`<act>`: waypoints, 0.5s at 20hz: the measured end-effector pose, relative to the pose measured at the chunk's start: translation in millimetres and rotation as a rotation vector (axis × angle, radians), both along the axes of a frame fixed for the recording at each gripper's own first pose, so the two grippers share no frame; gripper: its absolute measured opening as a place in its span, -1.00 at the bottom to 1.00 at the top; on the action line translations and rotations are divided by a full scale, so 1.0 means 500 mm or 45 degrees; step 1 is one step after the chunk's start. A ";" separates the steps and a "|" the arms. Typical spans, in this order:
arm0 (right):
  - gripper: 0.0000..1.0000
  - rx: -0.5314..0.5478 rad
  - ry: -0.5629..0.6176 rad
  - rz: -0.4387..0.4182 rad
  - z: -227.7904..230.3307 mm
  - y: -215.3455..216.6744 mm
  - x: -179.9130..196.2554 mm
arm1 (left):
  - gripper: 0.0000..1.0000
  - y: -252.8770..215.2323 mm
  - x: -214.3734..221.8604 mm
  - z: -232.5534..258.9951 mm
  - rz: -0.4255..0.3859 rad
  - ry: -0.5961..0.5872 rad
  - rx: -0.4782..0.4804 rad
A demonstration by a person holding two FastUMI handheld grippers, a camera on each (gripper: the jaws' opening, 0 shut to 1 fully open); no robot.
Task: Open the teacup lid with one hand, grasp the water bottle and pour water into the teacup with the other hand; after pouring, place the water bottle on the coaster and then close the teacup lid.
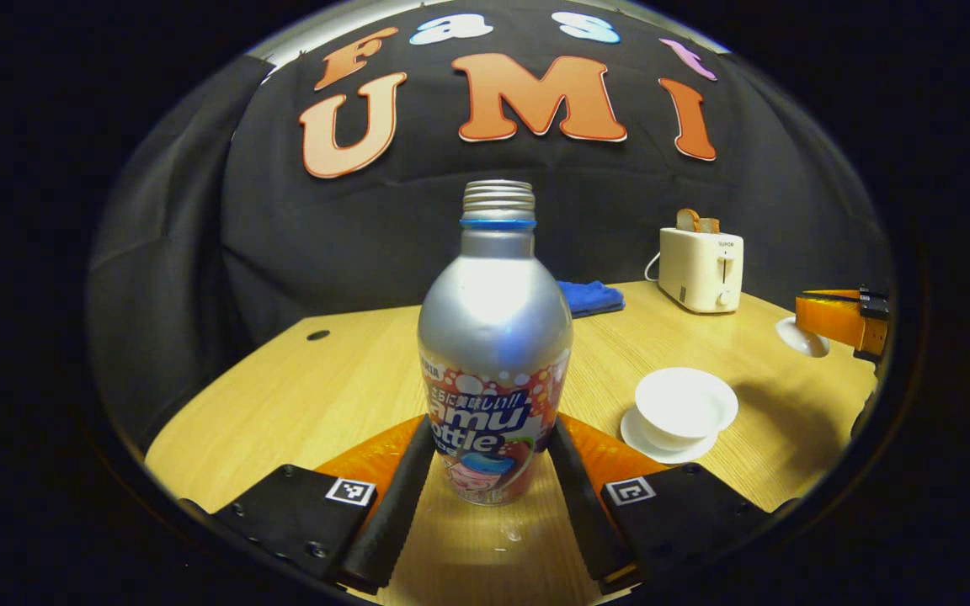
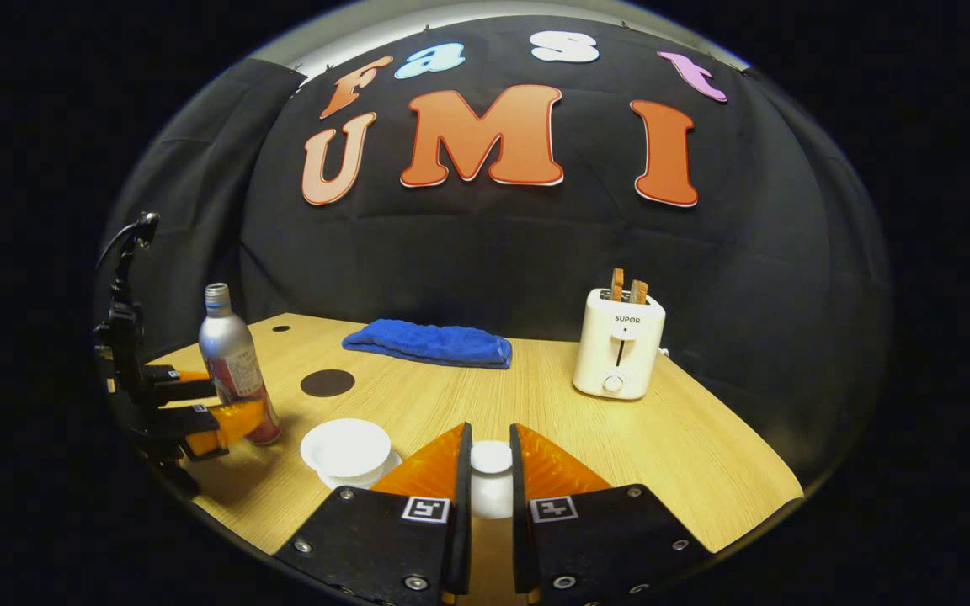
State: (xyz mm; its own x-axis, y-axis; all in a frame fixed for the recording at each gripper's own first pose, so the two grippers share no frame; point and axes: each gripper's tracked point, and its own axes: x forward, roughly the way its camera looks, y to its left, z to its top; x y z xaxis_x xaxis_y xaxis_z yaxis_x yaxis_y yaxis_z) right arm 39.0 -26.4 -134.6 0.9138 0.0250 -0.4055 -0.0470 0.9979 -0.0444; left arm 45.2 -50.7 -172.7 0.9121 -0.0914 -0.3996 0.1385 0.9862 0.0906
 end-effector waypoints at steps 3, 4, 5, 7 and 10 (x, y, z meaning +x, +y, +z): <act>-0.59 -0.004 -0.016 -0.008 0.007 -0.011 -0.002 | 0.68 0.005 0.010 0.019 -0.018 -0.036 0.100; -0.59 -0.004 -0.023 -0.011 0.010 -0.013 -0.006 | 0.68 0.006 0.012 0.019 -0.025 -0.041 0.134; -0.59 -0.001 -0.028 -0.014 0.012 -0.017 -0.007 | 0.68 0.007 0.011 0.017 -0.032 -0.049 0.173; -0.59 0.004 -0.033 -0.025 0.015 -0.027 -0.009 | 0.60 0.012 0.007 0.007 -0.042 -0.051 0.273; -0.59 0.000 -0.033 -0.040 0.007 -0.041 -0.016 | 0.68 0.002 0.008 -0.008 -0.077 -0.051 0.389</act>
